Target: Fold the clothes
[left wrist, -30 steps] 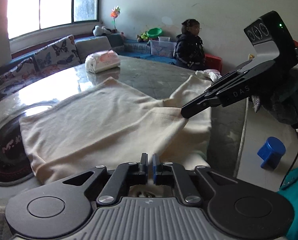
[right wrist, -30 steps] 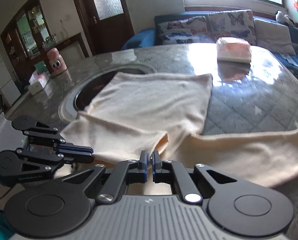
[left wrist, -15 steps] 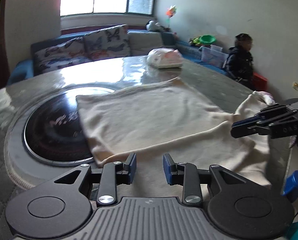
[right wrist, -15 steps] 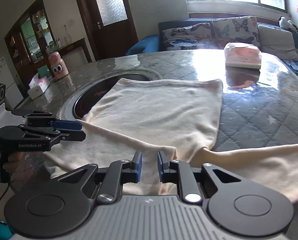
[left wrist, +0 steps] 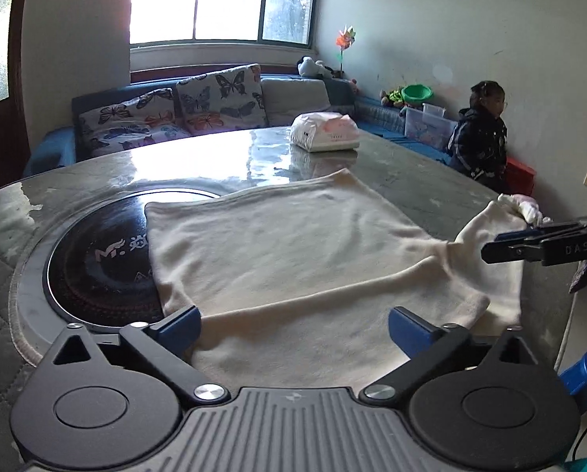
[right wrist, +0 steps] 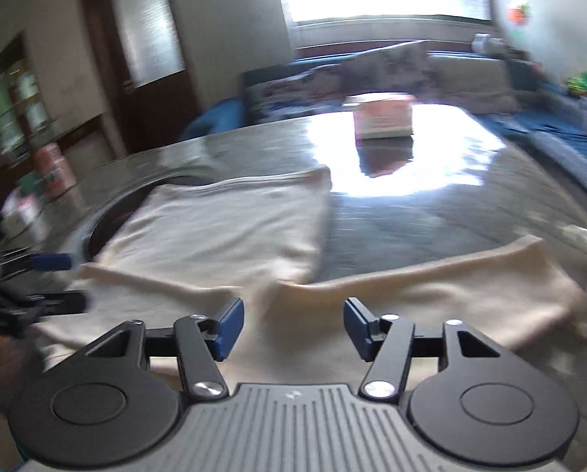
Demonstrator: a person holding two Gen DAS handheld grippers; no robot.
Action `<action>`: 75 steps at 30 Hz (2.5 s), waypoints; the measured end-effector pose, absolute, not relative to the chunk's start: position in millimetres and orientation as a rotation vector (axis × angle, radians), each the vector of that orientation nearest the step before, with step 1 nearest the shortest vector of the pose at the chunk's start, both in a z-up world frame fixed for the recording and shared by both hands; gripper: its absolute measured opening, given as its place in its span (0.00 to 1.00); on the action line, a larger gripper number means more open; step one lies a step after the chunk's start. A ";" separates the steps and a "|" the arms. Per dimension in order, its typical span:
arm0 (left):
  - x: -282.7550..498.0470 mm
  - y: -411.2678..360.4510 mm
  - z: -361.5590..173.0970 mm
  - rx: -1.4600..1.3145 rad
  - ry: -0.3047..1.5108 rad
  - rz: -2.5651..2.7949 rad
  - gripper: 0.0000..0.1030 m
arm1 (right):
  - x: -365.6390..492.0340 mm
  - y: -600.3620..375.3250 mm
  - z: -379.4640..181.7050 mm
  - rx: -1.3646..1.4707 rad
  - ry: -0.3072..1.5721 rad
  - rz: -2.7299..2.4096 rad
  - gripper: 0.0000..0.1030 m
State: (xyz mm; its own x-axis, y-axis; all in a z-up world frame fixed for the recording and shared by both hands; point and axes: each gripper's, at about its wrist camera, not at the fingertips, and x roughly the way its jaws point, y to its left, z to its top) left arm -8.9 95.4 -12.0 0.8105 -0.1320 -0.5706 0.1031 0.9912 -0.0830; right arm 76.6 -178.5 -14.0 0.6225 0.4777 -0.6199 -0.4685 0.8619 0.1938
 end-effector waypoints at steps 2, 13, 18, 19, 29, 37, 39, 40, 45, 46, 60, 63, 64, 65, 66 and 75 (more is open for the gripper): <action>-8.6 92.0 -10.9 -0.052 0.611 -0.135 1.00 | 79.6 -195.5 -16.6 0.050 0.713 0.488 0.64; 1.3 75.6 -6.8 -0.089 0.618 -0.148 1.00 | 97.5 -252.4 -32.1 0.169 0.666 0.325 0.91; 6.2 65.4 -7.0 -0.066 0.627 -0.135 1.00 | 105.3 -273.0 -37.5 0.230 0.635 0.263 1.00; 6.9 63.5 -7.3 -0.062 0.630 -0.131 1.00 | 106.7 -277.3 -38.5 0.255 0.625 0.256 1.00; 18.6 45.6 -12.2 -0.029 0.661 -0.093 1.00 | 120.9 -299.8 -52.9 0.359 0.614 0.240 1.00; 21.3 41.3 -13.6 -0.053 0.679 -0.110 1.00 | 131.2 -303.6 -52.8 0.366 0.627 0.256 1.00; 20.7 40.8 -13.5 -0.055 0.681 -0.115 1.00 | 133.5 -299.6 -52.1 0.347 0.629 0.244 1.00; 20.3 40.9 -13.3 -0.053 0.683 -0.118 1.00 | 134.7 -297.8 -51.8 0.341 0.630 0.236 1.00; 16.8 43.1 -14.8 -0.045 0.686 -0.109 1.00 | 140.7 -298.2 -50.3 0.353 0.633 0.193 0.70; 16.4 44.2 -15.3 -0.045 0.687 -0.101 1.00 | 142.1 -298.9 -50.1 0.354 0.638 0.187 0.62; 15.3 54.1 -17.8 -0.076 0.707 -0.053 1.00 | 147.7 -298.4 -46.0 0.357 0.632 0.208 0.05; 14.4 55.7 -17.8 -0.068 0.703 -0.045 1.00 | 142.0 -297.4 -38.3 0.371 0.602 0.245 0.05; 14.3 56.4 -18.1 -0.068 0.702 -0.041 1.00 | 138.5 -296.7 -33.1 0.372 0.587 0.262 0.05; 14.6 57.3 -18.6 -0.071 0.703 -0.038 1.00 | 135.2 -295.8 -27.9 0.372 0.573 0.278 0.05; 14.8 58.3 -19.1 -0.074 0.704 -0.035 1.00 | 132.3 -294.4 -22.7 0.372 0.561 0.292 0.05; 10.1 67.9 -19.4 -0.107 0.696 -0.016 1.00 | 107.8 -273.8 14.6 0.380 0.495 0.438 0.04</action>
